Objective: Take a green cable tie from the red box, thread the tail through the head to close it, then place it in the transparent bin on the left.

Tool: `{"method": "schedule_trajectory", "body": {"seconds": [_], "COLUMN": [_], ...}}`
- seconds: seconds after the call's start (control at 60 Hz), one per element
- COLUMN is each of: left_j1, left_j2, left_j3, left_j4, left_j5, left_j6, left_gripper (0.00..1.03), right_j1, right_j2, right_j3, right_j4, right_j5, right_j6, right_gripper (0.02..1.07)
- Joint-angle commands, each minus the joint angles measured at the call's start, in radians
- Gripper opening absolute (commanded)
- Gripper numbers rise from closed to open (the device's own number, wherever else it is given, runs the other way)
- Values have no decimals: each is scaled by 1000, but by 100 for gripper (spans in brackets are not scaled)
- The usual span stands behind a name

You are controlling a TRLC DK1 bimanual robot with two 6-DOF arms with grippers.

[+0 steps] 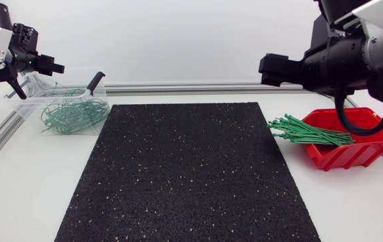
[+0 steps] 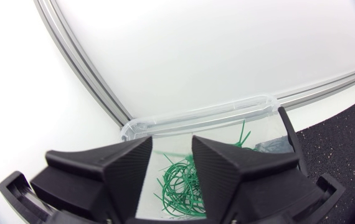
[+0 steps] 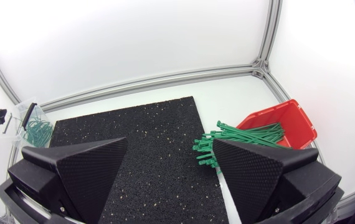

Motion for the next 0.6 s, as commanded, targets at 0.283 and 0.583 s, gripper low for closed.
{"method": "schedule_trajectory", "body": {"seconds": [0.283,0.583], "left_j1": [-83,-135], "left_j2": [-100,-308], "left_j3": [-32,-222], "left_j4": [-30,78], "left_j5": [-113,-111], "left_j6": [38,83], "left_gripper": [99,99], "right_j1": [-47,-165], "right_j2": [-133,-230], "right_j3": [-63,-171], "right_j4": [89,210], "right_j5": [8,-1], "right_j6": [-207,-363], "right_gripper": [102,102]}}
